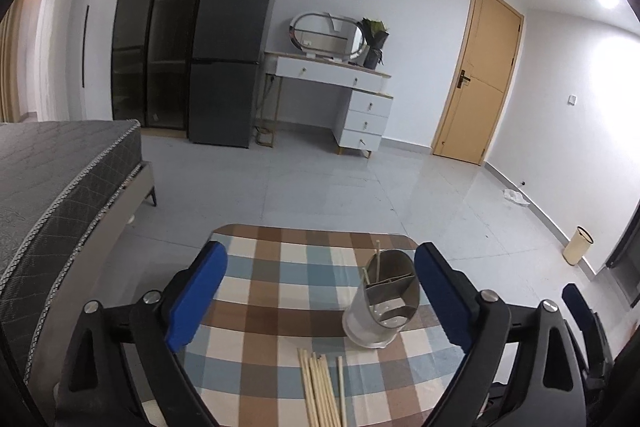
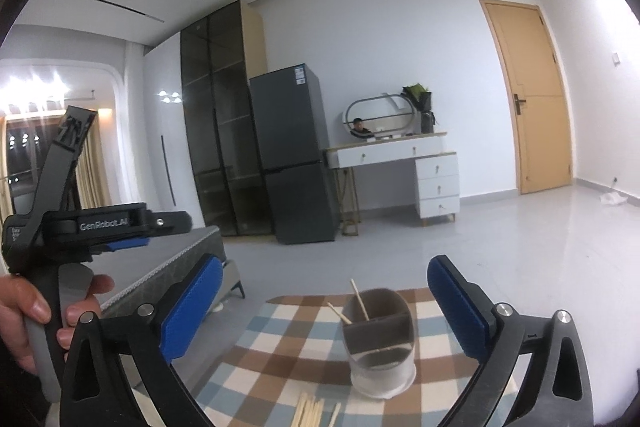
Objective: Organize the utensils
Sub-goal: 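Raise both open tools away from the holder, then lower the right tool and close it on another wooden chopstick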
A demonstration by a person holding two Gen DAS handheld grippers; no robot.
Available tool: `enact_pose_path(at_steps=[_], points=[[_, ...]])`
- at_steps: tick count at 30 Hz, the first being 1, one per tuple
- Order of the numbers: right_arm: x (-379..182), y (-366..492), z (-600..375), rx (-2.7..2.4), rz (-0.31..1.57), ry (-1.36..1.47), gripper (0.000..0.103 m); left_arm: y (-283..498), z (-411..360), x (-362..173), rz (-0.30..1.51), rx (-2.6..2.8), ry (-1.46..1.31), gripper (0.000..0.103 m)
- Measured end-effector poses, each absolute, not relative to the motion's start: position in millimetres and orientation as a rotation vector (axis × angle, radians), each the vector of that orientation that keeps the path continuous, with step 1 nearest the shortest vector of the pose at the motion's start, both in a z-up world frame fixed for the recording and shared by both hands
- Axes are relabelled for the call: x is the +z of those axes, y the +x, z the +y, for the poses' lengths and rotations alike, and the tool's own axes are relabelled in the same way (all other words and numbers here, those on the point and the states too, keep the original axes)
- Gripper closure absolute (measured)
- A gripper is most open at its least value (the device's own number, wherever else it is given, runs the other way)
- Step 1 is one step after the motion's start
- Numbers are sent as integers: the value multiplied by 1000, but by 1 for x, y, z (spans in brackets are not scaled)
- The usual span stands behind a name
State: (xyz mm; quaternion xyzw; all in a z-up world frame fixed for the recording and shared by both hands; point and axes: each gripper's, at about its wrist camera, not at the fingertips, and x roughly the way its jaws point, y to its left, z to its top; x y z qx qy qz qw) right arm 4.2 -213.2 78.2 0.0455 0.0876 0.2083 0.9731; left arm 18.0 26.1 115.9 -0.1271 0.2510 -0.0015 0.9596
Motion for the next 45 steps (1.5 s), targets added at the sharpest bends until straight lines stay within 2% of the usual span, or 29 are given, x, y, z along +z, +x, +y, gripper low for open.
enact_pose_path(at_steps=[4, 17, 24, 39, 42, 44, 45], points=[[64, -5, -211, 399, 209, 87, 0, 9, 30, 101, 499, 10, -257, 6], [18, -28, -190, 358, 267, -6, 0, 4, 24, 40, 548, 18, -173, 6], [-9, -8, -186, 381, 424, 25, 0, 15, 25, 10, 610, 33, -190, 6], [-81, 62, -155, 344, 757, -136, 1, 59, 51, -51, 807, 107, -248, 6], [-100, 83, -146, 342, 842, -159, 6, 64, 65, -56, 847, 129, -279, 6], [-114, 98, -140, 333, 904, -172, 16, 67, 74, -61, 882, 145, -319, 6], [-122, 105, -136, 326, 931, -175, 18, 68, 78, -62, 897, 147, -342, 6]])
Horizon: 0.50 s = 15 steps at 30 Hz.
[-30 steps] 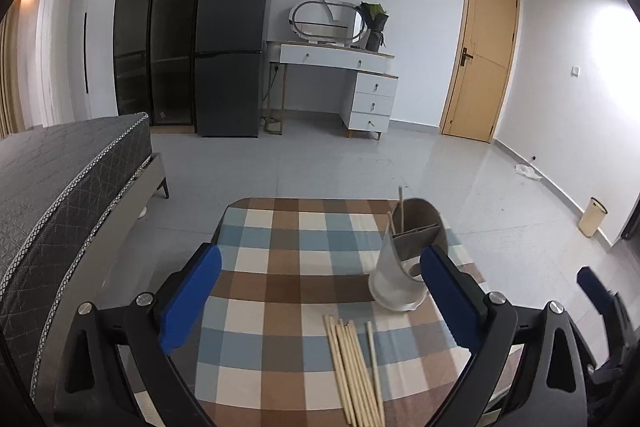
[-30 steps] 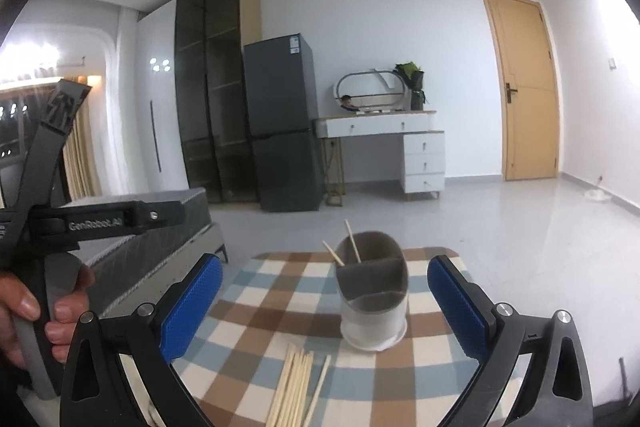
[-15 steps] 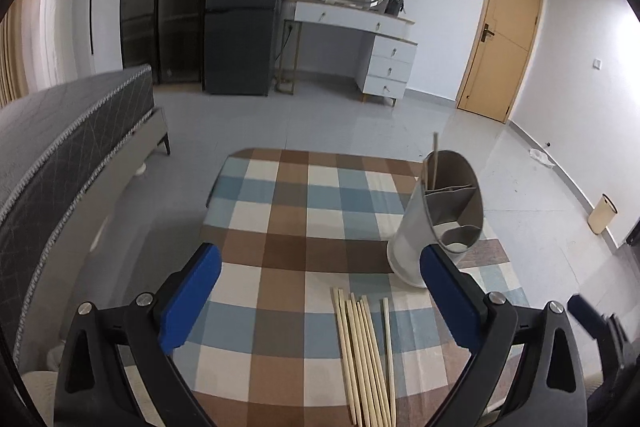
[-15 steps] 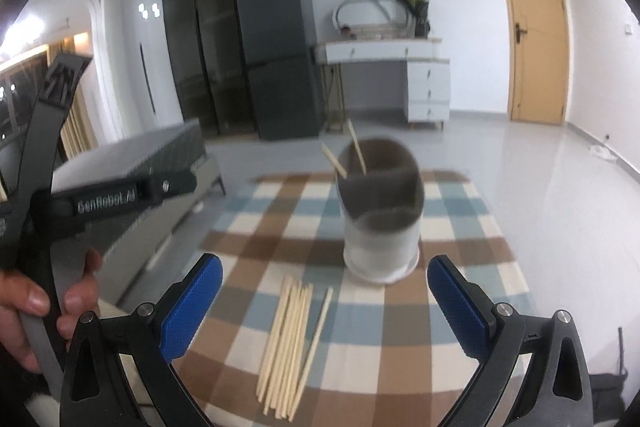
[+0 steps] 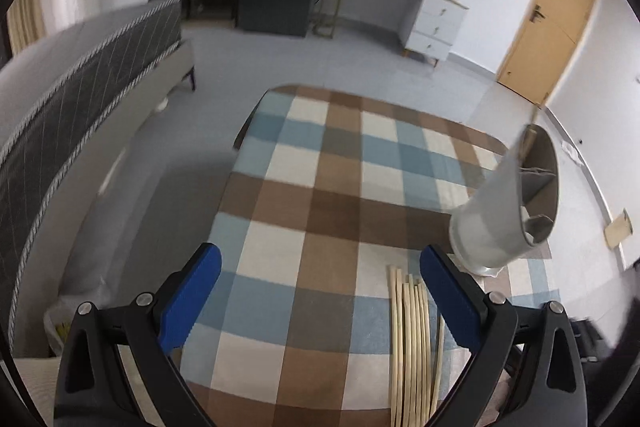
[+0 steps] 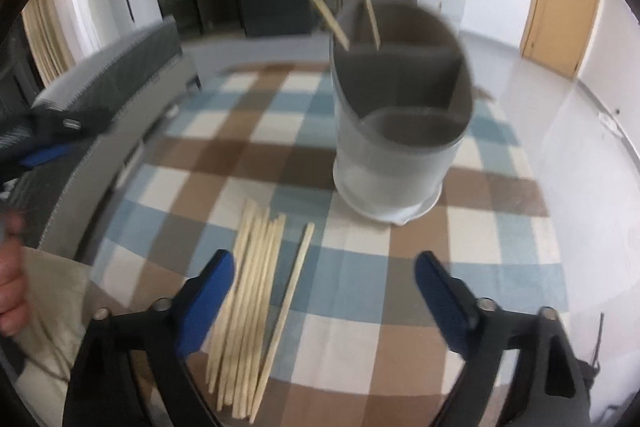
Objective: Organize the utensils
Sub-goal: 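Lower the right tool and close it on another wooden chopstick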
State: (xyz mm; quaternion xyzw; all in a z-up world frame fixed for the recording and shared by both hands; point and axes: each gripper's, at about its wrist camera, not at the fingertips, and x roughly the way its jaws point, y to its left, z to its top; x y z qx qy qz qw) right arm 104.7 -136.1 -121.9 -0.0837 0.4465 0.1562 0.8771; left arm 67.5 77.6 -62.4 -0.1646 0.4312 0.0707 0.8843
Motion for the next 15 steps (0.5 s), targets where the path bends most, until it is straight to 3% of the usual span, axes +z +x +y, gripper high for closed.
enact_pose_path(at_steps=[9, 12, 14, 15], points=[[-172, 153, -117, 274, 1071, -131, 39, 68, 93, -69, 963, 226, -323, 6], [-184, 160, -112, 253, 1096, -161, 58, 71, 100, -72, 973, 230, -359, 6], [-189, 165, -111, 244, 1116, -170, 84, 72, 99, -72, 977, 228, -350, 6], [-191, 166, -111, 246, 1121, -163, 84, 72, 98, -72, 976, 225, -335, 6]])
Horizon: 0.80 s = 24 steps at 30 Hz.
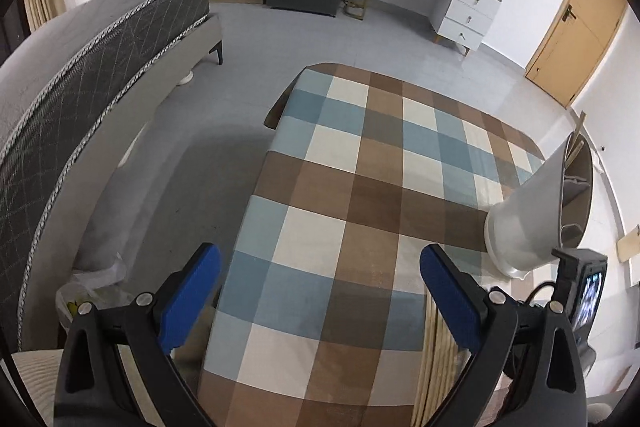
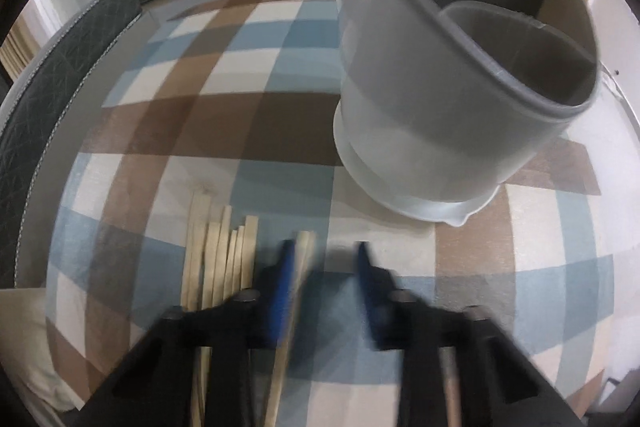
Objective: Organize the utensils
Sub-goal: 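Lower the right tool and close it on another wooden chopstick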
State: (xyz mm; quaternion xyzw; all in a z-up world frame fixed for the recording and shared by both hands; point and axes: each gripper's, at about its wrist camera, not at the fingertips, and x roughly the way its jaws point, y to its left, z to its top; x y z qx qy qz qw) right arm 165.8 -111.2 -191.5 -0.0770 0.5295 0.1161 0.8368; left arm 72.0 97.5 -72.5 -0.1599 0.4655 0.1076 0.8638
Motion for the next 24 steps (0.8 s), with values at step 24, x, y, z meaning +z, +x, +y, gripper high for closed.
enact_pose_path(at_steps=[24], points=[[-128, 134, -187, 327, 964, 261, 98, 83, 46, -126, 1140, 2, -299, 6]])
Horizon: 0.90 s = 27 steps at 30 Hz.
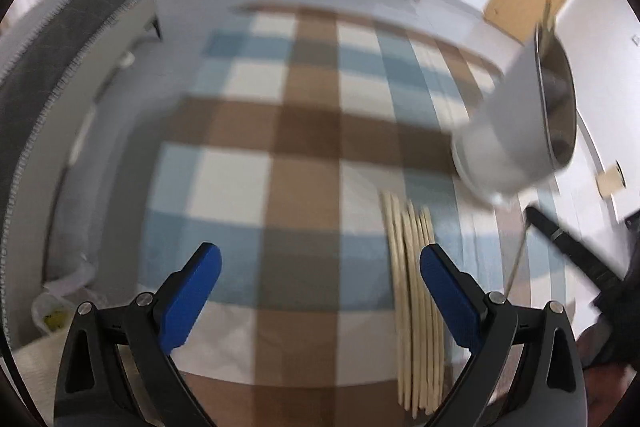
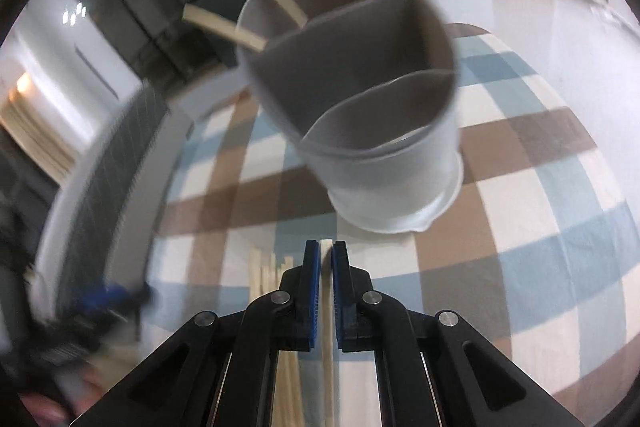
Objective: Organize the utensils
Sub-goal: 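Lower the right tool and close it on another wooden chopstick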
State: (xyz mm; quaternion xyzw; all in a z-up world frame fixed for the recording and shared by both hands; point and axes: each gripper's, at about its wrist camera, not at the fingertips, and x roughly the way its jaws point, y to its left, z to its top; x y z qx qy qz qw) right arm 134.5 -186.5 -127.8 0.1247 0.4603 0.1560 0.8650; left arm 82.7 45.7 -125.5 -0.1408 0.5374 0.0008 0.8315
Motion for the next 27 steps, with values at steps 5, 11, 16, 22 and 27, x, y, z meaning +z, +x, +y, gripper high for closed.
enact_pose_path(at_steps=[5, 11, 16, 22, 27], points=[[-116, 119, -222, 341, 920, 417, 98, 82, 25, -148, 1215, -25, -260, 6], [-115, 111, -241, 360, 886, 510, 98, 80, 7, -161, 1245, 4, -166, 6], [-114, 112, -243, 368, 865, 505, 98, 81, -4, -175, 1291, 37, -89, 6], [-107, 111, -245, 387, 833, 514, 97, 79, 1, -175, 1301, 37, -125, 6], [-102, 112, -242, 412, 826, 525, 98, 77, 16, -178, 1308, 63, -164, 6]])
